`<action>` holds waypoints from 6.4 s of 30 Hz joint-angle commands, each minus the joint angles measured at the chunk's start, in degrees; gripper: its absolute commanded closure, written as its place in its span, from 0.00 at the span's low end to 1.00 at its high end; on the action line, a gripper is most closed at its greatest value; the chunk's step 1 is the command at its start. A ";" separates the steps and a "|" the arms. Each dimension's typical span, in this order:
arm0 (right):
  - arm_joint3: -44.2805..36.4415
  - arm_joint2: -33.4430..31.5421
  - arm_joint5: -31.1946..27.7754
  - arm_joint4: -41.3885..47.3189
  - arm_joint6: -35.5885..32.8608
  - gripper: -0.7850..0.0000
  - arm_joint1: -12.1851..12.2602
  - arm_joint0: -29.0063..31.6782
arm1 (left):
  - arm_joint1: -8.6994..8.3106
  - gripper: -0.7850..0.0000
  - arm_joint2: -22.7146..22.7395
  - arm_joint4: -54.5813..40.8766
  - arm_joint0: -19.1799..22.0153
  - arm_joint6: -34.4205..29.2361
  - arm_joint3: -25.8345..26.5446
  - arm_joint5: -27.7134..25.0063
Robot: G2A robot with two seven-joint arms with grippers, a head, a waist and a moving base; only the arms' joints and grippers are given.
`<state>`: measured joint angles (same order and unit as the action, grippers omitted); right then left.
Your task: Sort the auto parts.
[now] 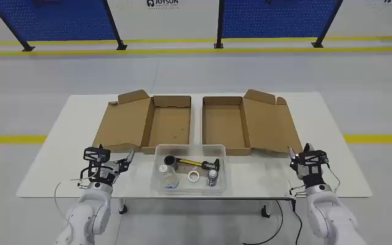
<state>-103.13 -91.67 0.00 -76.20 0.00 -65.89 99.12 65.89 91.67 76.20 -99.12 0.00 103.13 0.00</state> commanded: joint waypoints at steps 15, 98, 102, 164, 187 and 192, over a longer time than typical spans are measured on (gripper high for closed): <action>0.00 0.00 0.00 0.00 0.00 0.52 0.00 0.00 | 0.00 0.00 0.00 0.00 0.00 0.00 0.00 0.00; 0.00 0.00 0.00 0.00 0.00 0.00 0.00 0.00 | -2.09 0.07 -12.85 -7.38 10.12 -22.10 -3.21 -34.00; 0.00 0.00 0.00 0.00 0.00 0.00 0.00 0.00 | -2.13 0.23 -13.43 -7.35 10.46 -21.95 -3.61 -33.90; 0.00 0.00 0.00 0.00 0.00 0.00 0.00 0.00 | -3.09 0.00 -18.46 -0.54 17.34 -24.82 -0.16 -35.43; 0.00 0.00 0.00 0.00 0.00 0.00 0.00 0.00 | -1.45 0.00 -29.86 -8.87 29.90 -39.08 -2.94 -39.62; 0.00 0.00 0.00 0.00 0.00 0.00 0.00 0.00 | -0.84 0.00 -32.50 -13.20 33.39 -42.71 -6.39 -39.45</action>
<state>-103.13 -91.67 0.00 -76.20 0.00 -65.89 99.12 64.97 59.65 63.50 -66.36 -42.13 97.41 -39.39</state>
